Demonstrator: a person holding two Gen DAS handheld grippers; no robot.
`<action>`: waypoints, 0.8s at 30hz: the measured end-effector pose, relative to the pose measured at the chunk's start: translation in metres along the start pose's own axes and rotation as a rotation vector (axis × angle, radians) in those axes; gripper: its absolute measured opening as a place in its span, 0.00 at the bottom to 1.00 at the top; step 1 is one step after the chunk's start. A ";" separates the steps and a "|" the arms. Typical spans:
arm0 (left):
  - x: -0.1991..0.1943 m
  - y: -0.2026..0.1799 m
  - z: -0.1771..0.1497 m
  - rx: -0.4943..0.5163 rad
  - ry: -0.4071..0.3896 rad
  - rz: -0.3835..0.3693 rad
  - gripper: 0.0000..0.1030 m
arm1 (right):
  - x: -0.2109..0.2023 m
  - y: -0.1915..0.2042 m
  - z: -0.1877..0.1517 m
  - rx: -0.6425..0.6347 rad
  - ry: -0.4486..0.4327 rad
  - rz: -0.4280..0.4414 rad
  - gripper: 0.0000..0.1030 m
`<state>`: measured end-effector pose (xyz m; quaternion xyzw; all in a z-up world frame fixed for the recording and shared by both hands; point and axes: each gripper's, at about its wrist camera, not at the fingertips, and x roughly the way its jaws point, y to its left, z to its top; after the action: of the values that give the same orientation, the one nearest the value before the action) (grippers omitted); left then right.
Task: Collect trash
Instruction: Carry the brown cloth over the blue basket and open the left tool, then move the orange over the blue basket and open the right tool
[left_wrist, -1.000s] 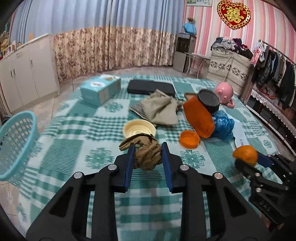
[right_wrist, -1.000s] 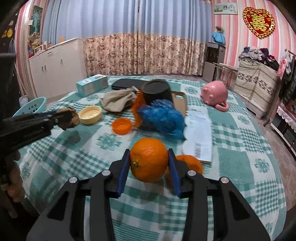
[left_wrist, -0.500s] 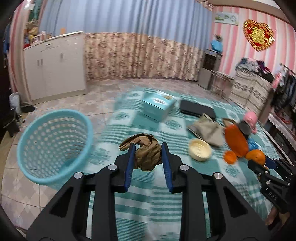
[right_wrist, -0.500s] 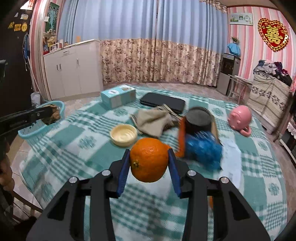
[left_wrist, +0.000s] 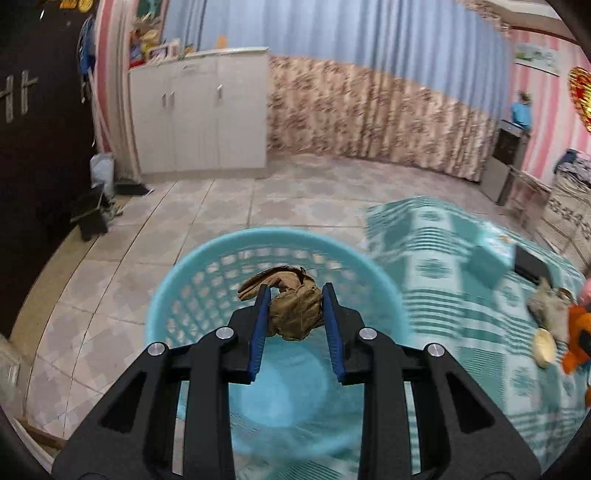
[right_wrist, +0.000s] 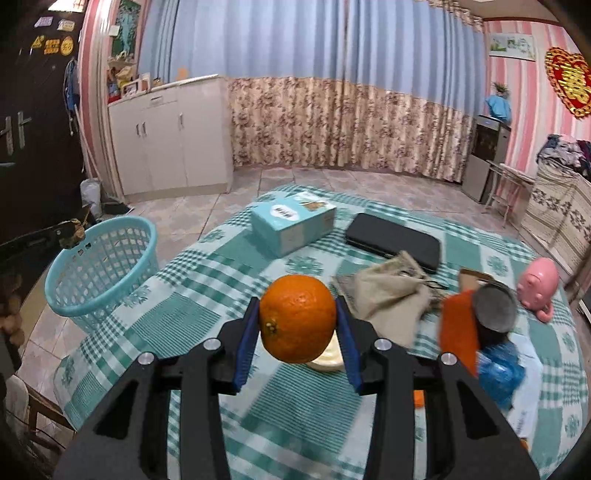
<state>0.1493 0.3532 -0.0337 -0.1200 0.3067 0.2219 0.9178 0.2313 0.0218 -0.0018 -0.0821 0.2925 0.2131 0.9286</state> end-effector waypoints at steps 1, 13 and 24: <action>0.011 0.009 0.003 -0.018 0.018 0.002 0.27 | 0.005 0.005 0.003 -0.010 0.003 0.001 0.39; 0.057 0.035 0.008 -0.016 0.097 -0.005 0.40 | 0.046 0.042 0.018 -0.030 0.058 0.043 0.39; 0.018 0.050 0.011 -0.011 0.002 0.099 0.87 | 0.067 0.090 0.033 -0.091 0.078 0.122 0.39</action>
<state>0.1437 0.4071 -0.0410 -0.1102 0.3121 0.2687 0.9046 0.2574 0.1352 -0.0166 -0.1144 0.3228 0.2787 0.8972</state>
